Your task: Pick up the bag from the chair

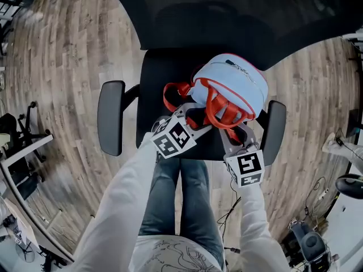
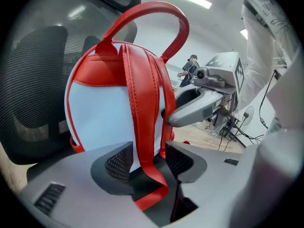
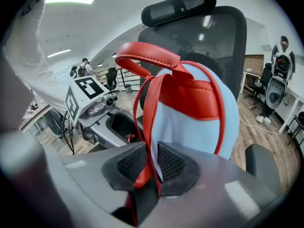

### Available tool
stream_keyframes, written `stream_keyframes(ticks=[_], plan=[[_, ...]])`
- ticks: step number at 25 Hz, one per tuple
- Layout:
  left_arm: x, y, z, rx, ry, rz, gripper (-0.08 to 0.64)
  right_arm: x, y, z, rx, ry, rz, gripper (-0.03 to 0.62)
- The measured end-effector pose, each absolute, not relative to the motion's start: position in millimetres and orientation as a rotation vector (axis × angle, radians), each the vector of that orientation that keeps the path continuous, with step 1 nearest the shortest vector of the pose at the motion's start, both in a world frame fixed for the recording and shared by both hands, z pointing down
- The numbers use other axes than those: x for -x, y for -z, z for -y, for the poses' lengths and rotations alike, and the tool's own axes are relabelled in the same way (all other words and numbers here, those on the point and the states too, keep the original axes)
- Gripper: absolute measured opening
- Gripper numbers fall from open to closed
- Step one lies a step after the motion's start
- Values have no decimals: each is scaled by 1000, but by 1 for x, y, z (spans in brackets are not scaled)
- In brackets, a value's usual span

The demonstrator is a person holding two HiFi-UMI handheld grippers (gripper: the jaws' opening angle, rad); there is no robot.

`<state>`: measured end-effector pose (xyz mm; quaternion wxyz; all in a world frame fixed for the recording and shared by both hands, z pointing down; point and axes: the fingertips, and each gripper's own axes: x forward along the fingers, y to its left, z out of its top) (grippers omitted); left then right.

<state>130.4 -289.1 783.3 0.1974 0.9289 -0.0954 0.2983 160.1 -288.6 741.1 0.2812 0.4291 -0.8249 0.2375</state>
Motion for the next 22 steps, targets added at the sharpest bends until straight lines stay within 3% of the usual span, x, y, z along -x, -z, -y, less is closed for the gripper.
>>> stream_keyframes(ticks=[2, 6, 16, 22], plan=[[-131, -782, 285, -2605, -826, 248, 198, -163, -744, 286, -1166, -645, 2203, 42], [-129, -780, 284, -2603, -791, 245, 87, -158, -744, 283, -1175, -668, 2199, 32], [-127, -755, 271, -2615, -702, 155, 28, -163, -740, 284, -1204, -689, 2197, 31], [-131, -732, 266, -2636, -606, 131, 26, -163, -741, 287, -1207, -687, 2197, 28]])
